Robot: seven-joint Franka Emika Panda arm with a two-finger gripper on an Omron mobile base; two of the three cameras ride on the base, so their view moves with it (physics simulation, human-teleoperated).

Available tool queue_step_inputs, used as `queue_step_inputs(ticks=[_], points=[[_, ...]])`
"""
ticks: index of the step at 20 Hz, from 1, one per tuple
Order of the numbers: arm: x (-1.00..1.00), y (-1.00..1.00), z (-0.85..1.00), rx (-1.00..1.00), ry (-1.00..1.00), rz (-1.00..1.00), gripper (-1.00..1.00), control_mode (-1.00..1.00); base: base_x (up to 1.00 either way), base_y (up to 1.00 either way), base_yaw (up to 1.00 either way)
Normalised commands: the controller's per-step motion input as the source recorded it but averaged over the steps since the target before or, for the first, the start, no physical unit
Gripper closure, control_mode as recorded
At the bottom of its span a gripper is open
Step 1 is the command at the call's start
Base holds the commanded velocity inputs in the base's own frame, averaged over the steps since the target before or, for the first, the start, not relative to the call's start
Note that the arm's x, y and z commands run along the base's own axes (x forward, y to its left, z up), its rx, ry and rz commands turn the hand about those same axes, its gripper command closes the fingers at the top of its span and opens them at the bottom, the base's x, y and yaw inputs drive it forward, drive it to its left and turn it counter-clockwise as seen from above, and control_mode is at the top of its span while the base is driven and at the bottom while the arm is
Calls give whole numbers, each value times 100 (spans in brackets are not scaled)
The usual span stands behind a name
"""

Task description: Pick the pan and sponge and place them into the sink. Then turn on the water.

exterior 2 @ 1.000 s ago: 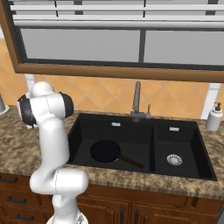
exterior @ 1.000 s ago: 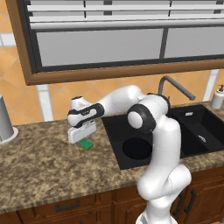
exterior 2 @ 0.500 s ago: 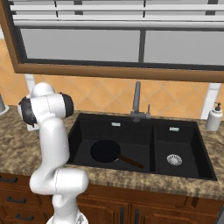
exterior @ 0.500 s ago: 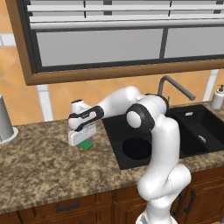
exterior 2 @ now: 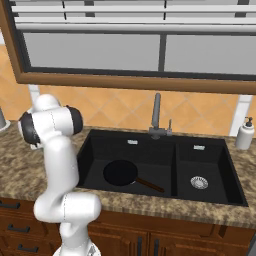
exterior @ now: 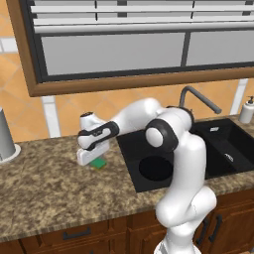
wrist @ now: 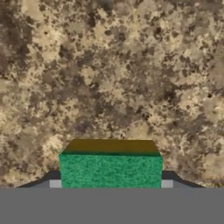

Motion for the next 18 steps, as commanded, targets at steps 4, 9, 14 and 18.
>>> queue_step_inputs(ticks=[4,9,14,18], points=[[-14,-80,34,0,-8,-6,100,-100,0,0,0],[0,-100,33,7,-4,-13,100,-100,0,0,0],[22,-100,6,3,0,-21,100,-100,0,0,0],[2,-99,0,3,2,-27,100,-100,0,0,0]])
